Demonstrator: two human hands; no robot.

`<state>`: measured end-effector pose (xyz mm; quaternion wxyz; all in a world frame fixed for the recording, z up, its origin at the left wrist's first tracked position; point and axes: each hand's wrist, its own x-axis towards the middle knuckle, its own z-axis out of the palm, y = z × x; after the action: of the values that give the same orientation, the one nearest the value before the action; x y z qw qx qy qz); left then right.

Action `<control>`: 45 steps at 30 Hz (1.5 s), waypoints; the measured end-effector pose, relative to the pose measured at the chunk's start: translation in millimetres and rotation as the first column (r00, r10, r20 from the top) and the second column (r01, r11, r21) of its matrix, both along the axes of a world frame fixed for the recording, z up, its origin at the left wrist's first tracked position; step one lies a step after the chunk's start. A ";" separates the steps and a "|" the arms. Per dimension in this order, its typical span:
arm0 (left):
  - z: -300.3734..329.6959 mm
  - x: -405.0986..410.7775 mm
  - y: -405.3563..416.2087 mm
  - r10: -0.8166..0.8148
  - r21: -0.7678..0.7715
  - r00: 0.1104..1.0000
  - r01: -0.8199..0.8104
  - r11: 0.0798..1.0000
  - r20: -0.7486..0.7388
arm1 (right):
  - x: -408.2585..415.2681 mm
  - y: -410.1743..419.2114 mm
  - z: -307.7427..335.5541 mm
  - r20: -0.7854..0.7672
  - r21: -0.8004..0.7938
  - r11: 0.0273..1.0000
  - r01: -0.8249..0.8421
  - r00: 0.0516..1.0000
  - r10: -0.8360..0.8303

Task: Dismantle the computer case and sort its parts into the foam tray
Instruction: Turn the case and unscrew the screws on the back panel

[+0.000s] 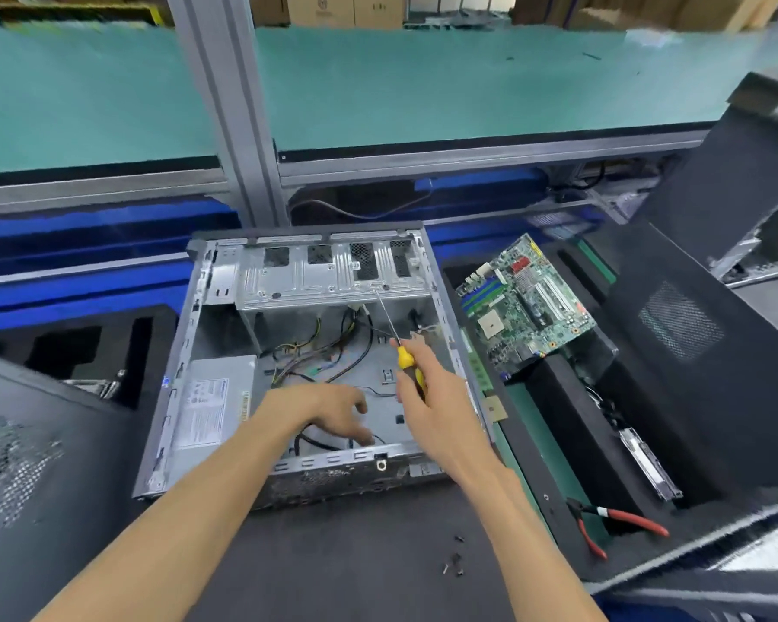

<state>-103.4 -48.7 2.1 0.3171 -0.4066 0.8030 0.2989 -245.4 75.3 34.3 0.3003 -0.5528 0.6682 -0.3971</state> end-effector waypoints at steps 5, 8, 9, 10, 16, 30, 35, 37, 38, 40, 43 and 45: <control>-8.8 -3.2 -1.9 -0.056 0.097 0.997 0.060 0.993 -0.045 | -2.4 -1.6 -8.3 -0.021 0.044 0.999 0.028 0.999 -0.028; -4.0 0.7 -5.3 -0.046 0.124 0.997 0.054 0.991 -0.066 | -3.1 -2.2 -9.5 -0.011 0.039 0.998 0.051 0.999 -0.051; -3.5 1.5 -6.6 -0.040 0.143 0.997 0.050 0.988 -0.072 | -2.9 -2.7 -9.8 -0.011 0.038 0.998 0.058 0.998 -0.057; -3.0 1.9 -7.5 -0.023 0.158 0.995 0.037 0.987 -0.092 | -2.5 -3.0 -10.0 -0.011 0.036 0.997 0.062 0.998 -0.061; 2.1 8.0 -13.5 0.355 0.198 0.867 -0.302 0.932 -0.349 | -3.1 -3.0 -8.7 0.019 0.037 0.998 0.050 0.999 -0.051; 4.3 5.5 1.5 0.110 -0.186 0.856 -0.232 0.955 -0.505 | -3.0 -5.0 -10.2 -0.068 0.125 0.992 -0.018 0.997 0.026; 8.5 -4.4 13.3 0.045 0.038 0.887 -0.031 0.999 -0.460 | -4.4 -5.1 -12.7 -0.011 0.079 0.997 -0.005 1.000 0.006; 1.1 -8.3 16.5 -0.055 0.070 0.973 0.073 0.995 -0.222 | -4.8 -4.6 -14.0 -0.022 0.071 0.997 -0.001 1.000 0.003; -3.0 -8.9 17.5 -0.085 0.072 0.987 0.096 0.993 -0.135 | -4.7 -4.4 -14.0 -0.020 0.066 0.998 0.001 1.000 0.001; -7.9 -10.9 17.6 -0.093 0.077 0.994 0.098 0.992 -0.062 | -4.6 -4.1 -13.0 -0.016 0.061 0.998 -0.002 1.000 0.003; -9.6 -13.6 18.0 -0.043 0.118 0.997 0.049 0.992 -0.056 | -4.1 -3.1 -11.3 -0.015 0.056 0.998 -0.016 1.000 0.017; -7.7 -13.8 18.3 0.025 0.156 0.993 -0.006 0.988 -0.119 | -4.7 -2.3 -10.7 0.010 0.045 0.999 -0.017 1.000 0.017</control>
<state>-117.2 -30.4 -5.6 0.2964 -0.3681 0.7918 0.3870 -250.1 73.0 23.7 0.3191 -0.5496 0.6708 -0.3821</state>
